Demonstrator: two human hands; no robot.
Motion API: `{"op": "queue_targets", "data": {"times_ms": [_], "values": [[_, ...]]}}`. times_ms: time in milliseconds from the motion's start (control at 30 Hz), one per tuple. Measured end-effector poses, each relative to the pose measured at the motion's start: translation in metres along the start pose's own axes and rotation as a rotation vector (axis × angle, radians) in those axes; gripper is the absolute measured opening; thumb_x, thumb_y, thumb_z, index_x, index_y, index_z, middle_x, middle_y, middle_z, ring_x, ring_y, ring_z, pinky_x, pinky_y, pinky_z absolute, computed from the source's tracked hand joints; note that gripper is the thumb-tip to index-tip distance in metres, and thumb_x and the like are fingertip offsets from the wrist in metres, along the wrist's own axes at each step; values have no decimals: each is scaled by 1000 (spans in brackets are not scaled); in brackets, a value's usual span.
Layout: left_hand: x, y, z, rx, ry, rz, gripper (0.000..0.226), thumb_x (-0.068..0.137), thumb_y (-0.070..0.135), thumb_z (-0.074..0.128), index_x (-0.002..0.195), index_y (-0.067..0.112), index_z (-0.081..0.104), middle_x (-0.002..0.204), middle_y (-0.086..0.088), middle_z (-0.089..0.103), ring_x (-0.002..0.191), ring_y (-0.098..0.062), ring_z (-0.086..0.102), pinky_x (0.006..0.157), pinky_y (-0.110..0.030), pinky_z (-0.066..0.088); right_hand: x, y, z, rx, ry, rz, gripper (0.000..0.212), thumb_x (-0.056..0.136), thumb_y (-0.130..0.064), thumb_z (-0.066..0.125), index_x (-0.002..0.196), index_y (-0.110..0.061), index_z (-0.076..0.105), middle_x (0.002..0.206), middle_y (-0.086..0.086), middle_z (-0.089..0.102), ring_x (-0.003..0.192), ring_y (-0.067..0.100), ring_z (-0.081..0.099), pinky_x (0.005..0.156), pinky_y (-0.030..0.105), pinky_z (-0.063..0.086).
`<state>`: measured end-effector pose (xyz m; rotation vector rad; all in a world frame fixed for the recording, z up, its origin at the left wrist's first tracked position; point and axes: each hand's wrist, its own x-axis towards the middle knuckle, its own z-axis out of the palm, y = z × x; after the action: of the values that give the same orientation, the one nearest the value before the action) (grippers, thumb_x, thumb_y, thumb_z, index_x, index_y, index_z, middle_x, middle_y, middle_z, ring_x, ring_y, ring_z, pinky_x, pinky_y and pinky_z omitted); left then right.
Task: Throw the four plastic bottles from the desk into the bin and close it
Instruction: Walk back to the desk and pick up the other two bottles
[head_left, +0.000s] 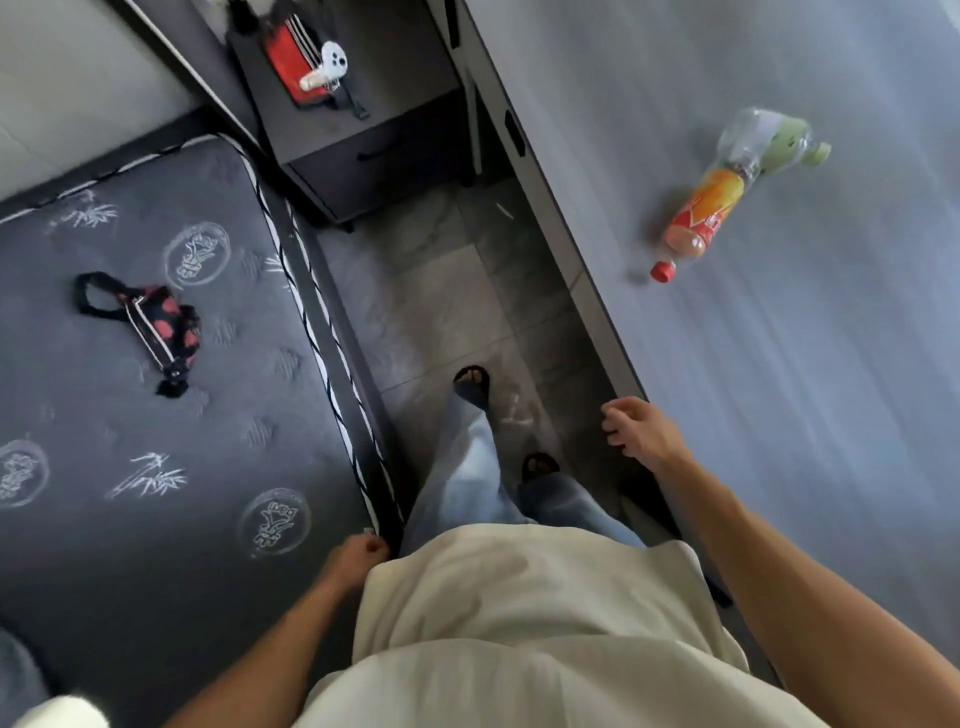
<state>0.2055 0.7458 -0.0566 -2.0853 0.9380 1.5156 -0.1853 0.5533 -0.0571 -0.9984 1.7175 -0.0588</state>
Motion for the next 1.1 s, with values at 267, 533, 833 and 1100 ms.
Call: {"op": "queue_targets", "data": {"times_ms": [267, 533, 833, 1100], "values": [[57, 88, -142, 35, 45, 113, 25, 94, 11, 55, 76, 15, 72, 83, -11, 71, 83, -25, 67, 81, -39, 54, 1, -18, 23, 64, 72, 192, 16, 95, -30, 55, 101, -27, 70, 86, 0, 75, 76, 20, 73, 75, 35, 58], [91, 257, -232, 81, 49, 325, 17, 90, 22, 56, 79, 18, 68, 81, -3, 74, 65, -20, 65, 62, -26, 46, -39, 0, 36, 188, 95, 460, 22, 95, -30, 57, 109, -24, 73, 101, -1, 74, 91, 19, 66, 77, 30, 46], [104, 386, -259, 347, 40, 420, 22, 88, 37, 51, 82, 29, 71, 82, 8, 77, 77, -11, 76, 81, -36, 60, -25, -10, 10, 387, 179, 500, 23, 99, -23, 57, 117, -18, 70, 118, 6, 69, 108, 25, 62, 94, 37, 48], [92, 476, -267, 445, 74, 562, 22, 84, 45, 54, 98, 39, 70, 95, 15, 76, 96, -10, 73, 92, -37, 57, 40, -77, -81, 454, 447, 335, 20, 94, -34, 54, 107, -31, 69, 93, -7, 74, 85, 15, 72, 82, 35, 57]]}}
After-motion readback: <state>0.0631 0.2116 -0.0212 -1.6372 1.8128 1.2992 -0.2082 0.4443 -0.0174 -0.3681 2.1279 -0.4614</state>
